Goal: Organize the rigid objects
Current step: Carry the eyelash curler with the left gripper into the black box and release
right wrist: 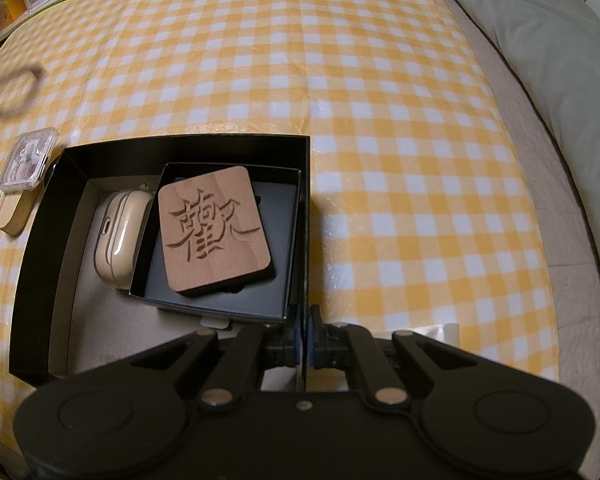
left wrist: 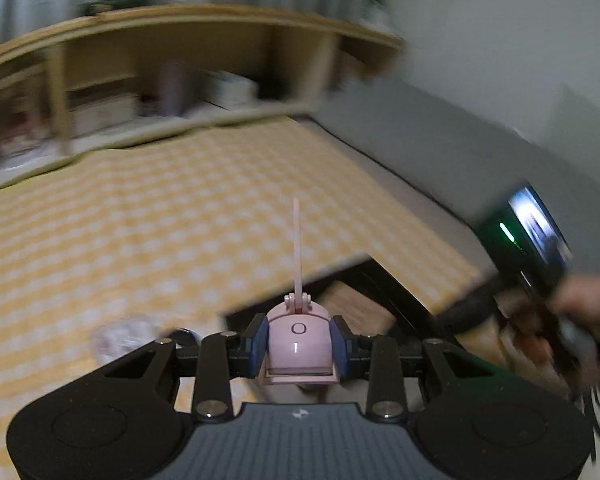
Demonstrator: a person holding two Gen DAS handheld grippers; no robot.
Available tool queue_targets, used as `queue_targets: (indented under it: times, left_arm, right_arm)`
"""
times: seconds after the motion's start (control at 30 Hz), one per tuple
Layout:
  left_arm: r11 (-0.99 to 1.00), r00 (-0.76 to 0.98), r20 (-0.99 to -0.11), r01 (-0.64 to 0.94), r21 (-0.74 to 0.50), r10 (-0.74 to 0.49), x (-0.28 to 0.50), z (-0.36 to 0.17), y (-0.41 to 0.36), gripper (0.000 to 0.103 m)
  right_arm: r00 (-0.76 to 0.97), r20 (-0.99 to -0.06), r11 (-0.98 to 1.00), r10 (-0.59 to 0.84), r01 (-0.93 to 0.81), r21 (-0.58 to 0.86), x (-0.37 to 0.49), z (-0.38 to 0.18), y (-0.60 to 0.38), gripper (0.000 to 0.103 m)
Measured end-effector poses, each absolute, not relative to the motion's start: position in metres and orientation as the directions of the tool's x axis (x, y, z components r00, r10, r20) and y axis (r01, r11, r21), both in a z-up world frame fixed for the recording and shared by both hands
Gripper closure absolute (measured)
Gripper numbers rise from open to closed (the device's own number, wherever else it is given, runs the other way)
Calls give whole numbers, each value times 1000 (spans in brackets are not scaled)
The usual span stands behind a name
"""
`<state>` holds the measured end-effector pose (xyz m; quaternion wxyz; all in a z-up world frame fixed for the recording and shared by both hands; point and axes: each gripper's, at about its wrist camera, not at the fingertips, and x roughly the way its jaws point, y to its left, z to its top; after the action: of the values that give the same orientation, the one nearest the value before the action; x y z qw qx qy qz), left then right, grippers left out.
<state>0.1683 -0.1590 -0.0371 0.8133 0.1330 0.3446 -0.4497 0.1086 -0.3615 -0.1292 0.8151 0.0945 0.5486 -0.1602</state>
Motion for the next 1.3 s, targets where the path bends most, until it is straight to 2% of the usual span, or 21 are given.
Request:
queue_targets:
  times: [0.2,0.37,0.53,0.77,0.97,1.17,1.2,1.27,1.3]
  left_arm:
    - [375,212,-757,926,-48,-618,126,-73,-184,68]
    - [270,119,-797,961,-57,-592,116,-91,-193,68]
    - [202,55,-809,976,-80,-586,124,-102,-208,68]
    - [193,-24,-780,964,-185,-625,140,-104,-222,68]
    - [206,34,-786,971,-120,-618,146,-99,-223,68]
    - [170,109,-806,985,10,-581,131,-117,-232,67]
    - [182,116,-804,983,10,-584,132,-119,-232,65]
    - [217,139,-809,976,14,-571,135,-121,-231,54]
    - [233,145,-815,972,13,-561,136,-121,-230,40]
  right_arm:
    - [347,-925,931,-157,365,-21,109,-129,-362,99]
    - [346,-925,931,-159,364,-23,108,-129,-362,99]
    - [346,-925,931,-159,365,-24,109,-129,-361,99]
    - [346,-925,931,-158,365,-23,109,-130,-361,99]
    - [345,-925,931,-160,364,-25,109,-131,-361,99]
    - [345,-925,931,-160,365,-25,109,-130,-360,99]
    - [345,-925,931,-160,364,-25,109,-130,-360,99]
    - [345,-925,931,-160,365,-25,109,-130,-360,99]
    - [345,-925,931,-160,365,-25,108,-131,-361,99]
